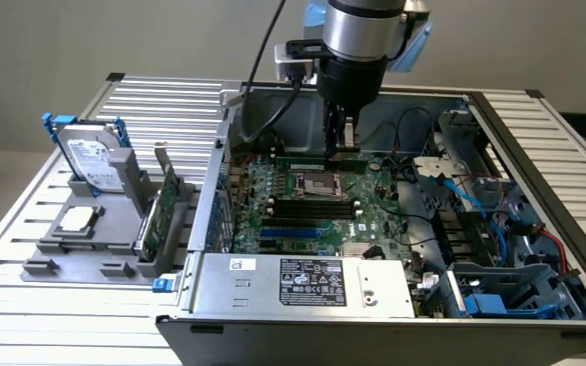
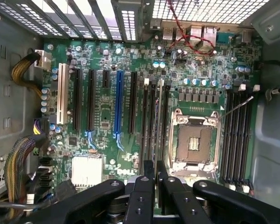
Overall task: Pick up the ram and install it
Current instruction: 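Insert the ram into the slot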
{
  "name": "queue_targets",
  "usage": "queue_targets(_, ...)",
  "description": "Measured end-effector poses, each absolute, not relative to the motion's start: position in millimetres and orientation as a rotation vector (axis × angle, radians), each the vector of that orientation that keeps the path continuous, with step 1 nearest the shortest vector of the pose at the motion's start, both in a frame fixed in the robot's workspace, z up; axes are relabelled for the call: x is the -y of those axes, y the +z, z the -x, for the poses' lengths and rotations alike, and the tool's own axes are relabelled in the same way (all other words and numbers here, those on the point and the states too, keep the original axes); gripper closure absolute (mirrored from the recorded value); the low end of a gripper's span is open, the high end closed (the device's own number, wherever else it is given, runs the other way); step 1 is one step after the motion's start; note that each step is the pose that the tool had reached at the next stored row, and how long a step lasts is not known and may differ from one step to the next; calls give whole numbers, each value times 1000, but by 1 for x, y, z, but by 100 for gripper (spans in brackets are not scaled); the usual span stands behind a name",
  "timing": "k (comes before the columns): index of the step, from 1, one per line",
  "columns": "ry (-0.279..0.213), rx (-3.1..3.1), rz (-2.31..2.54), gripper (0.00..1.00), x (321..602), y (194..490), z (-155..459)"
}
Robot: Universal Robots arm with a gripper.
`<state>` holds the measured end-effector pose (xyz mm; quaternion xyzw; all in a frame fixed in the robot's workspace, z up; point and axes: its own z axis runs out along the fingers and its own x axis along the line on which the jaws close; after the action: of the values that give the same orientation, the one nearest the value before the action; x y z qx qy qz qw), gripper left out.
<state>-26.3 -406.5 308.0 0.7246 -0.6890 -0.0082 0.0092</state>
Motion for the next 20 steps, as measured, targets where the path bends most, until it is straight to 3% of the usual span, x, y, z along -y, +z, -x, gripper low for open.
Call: queue_targets(20,0,2135,-2256,86,408,277,26)
